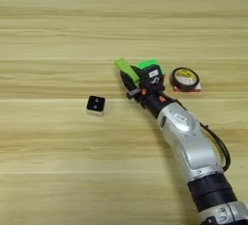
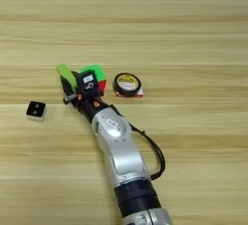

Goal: Move the objects on the table

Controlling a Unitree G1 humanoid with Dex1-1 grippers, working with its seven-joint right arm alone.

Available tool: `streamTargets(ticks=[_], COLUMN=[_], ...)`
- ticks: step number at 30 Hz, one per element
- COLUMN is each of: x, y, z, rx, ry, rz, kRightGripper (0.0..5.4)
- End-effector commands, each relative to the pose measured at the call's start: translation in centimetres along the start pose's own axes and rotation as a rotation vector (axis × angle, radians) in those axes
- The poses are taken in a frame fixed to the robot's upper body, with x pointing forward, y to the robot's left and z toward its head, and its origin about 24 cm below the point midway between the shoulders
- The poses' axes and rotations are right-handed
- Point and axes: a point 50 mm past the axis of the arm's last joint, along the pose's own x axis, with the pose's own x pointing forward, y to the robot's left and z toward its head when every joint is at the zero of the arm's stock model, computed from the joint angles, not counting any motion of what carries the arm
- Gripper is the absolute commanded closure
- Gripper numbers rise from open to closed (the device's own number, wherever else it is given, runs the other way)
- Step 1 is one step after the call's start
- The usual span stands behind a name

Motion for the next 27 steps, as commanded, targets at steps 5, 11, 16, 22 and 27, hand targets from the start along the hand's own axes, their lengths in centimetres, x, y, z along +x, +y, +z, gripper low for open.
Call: streamTargets(ticks=[5, 11, 16, 22, 27], x=[1.3, 1.6, 1.8, 2.0, 2.1], y=[0.6, 0.0, -0.1, -0.1, -0.1], z=[1.0, 0.3, -0.2, -0.5, -0.6], rx=[-0.026, -0.022, -0.020, -0.019, -0.019], ry=[-0.042, -0.020, -0.003, 0.005, 0.011], rz=[0.027, 0.008, 0.005, 0.005, 0.007], kRightGripper=[4.01, 4.01, 4.01, 4.01, 4.01])
